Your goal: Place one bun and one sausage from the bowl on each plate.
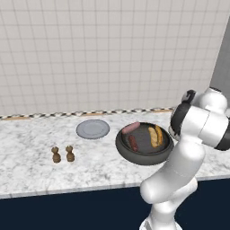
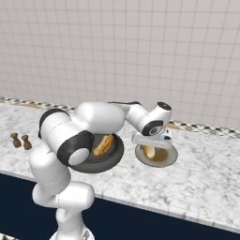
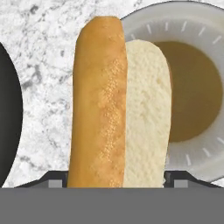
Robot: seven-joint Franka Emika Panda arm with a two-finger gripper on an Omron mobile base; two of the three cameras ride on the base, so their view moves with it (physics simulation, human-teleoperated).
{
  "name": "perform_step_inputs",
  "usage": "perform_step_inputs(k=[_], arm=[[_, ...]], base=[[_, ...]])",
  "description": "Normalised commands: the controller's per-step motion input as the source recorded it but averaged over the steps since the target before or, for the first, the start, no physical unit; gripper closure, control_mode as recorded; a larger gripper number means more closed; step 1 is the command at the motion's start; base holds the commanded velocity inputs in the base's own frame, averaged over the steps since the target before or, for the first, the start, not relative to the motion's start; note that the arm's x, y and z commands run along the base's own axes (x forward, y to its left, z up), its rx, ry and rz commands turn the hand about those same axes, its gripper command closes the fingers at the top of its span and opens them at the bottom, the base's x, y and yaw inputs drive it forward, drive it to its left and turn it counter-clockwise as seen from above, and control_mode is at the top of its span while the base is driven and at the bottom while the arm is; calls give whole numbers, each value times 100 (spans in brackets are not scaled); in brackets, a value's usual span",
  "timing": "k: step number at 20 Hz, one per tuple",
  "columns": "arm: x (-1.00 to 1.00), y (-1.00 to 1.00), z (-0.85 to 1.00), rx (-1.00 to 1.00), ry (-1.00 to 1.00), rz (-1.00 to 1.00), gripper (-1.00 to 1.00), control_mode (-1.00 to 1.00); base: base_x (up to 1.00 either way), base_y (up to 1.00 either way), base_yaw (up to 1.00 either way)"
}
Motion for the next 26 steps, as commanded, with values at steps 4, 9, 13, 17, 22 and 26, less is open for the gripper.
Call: perform_step_inputs(k=[4, 9, 13, 17, 22, 26], arm=[[34, -2, -25, 2, 0, 1, 100, -100], [17, 0, -40, 0, 0, 1, 100, -100], [24, -1, -30, 0, 0, 2, 100, -100], [25, 0, -35, 0, 0, 1, 100, -100], [2, -2, -30, 0, -1, 0, -100, -100], [-43, 0, 6, 0, -3, 0, -100, -100]], base=[[0, 0, 0], [0, 0, 0], [0, 0, 0], [0, 0, 0], [0, 0, 0], [0, 0, 0]])
